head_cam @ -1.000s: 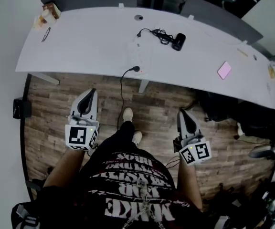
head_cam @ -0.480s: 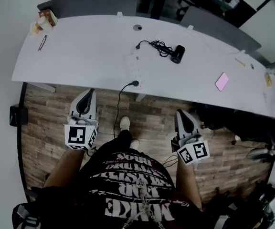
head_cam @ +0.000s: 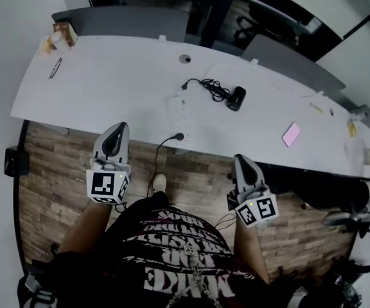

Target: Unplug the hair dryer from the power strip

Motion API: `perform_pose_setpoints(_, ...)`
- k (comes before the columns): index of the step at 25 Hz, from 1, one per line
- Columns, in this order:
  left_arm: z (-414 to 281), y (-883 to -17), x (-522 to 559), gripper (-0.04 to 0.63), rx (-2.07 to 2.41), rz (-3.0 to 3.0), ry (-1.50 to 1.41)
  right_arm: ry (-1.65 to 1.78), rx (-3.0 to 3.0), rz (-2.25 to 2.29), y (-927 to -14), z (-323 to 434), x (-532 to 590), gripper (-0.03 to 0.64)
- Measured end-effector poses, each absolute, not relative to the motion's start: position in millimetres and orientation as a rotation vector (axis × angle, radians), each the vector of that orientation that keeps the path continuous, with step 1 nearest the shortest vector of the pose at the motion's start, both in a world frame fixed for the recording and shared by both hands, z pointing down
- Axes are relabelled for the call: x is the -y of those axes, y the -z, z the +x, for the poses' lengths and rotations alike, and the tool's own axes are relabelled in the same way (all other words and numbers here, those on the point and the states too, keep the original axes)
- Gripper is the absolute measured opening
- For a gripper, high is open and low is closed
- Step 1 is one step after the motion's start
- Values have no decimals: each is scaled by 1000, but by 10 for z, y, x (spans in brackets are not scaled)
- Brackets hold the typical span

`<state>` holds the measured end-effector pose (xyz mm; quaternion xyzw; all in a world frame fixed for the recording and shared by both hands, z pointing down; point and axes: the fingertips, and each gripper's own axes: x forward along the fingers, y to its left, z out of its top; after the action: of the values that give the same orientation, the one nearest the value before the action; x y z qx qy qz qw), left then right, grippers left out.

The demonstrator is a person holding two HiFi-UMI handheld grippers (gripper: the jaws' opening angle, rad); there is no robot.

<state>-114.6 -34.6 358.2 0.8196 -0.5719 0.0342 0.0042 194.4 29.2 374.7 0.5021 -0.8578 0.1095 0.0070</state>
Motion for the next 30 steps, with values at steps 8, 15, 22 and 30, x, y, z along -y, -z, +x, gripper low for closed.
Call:
perform_pose_setpoints(8,-1127,-3687,621,23,1760,2556,-103,-326,2653,1579,-3715,1965,-34,35)
perform_pose_setpoints(15,-1034,-3627,928,23,1679,2614,-43,-277,2610,1652,-3591,2005,67,35)
perform_pose_setpoints(22,-893,-3666,1103,23,1595,2659,-25,-265,2562,1725,-3569,2048,42,35)
perform_pose_setpoints(30,-956,-4041,1099,23,1563,2589,-110,-390,2564,1642,-3824,1848,121,35)
